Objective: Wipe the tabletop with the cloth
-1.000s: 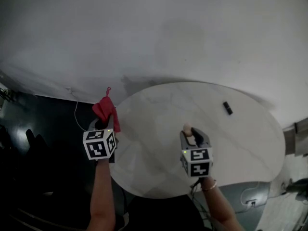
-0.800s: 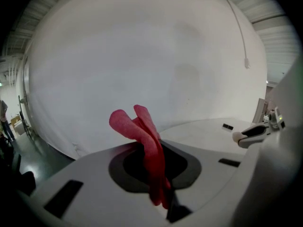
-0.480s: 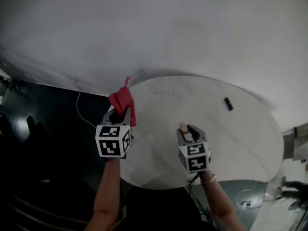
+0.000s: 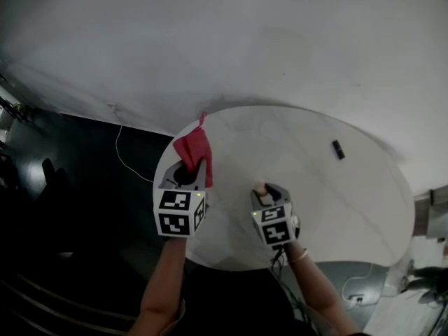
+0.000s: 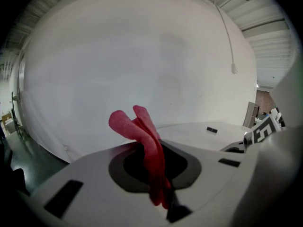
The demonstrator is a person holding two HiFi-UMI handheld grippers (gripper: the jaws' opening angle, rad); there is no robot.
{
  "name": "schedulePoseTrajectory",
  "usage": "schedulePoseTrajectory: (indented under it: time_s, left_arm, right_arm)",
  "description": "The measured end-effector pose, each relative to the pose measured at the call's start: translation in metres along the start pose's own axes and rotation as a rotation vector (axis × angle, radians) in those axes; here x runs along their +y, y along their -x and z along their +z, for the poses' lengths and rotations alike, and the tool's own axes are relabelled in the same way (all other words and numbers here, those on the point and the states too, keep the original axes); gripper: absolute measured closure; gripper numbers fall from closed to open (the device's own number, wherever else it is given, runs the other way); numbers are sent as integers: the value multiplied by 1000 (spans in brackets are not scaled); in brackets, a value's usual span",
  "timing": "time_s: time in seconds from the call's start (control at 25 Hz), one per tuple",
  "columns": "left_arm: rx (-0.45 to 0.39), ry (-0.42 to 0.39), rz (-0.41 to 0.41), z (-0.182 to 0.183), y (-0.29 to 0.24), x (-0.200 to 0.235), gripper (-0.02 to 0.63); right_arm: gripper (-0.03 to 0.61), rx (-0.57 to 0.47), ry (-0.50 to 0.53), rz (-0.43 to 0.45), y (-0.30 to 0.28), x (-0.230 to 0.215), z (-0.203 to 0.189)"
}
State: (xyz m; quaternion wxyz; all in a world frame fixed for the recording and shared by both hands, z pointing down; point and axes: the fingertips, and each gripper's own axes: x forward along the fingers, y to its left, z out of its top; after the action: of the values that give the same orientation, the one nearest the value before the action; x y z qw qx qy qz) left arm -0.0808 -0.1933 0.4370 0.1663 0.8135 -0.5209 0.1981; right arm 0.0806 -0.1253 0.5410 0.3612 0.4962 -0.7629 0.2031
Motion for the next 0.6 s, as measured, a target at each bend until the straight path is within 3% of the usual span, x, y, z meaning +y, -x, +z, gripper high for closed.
schedulePoseTrajectory:
  time_s: [0.36, 0.6]
  left_arm:
    - [-15, -1, 24, -1, 6, 6, 572]
    - [-6, 8, 35, -7, 7, 7, 572]
  right_arm:
    - [435, 78, 5, 3, -11, 5, -14]
    - [430, 73, 19, 3, -14, 8, -16]
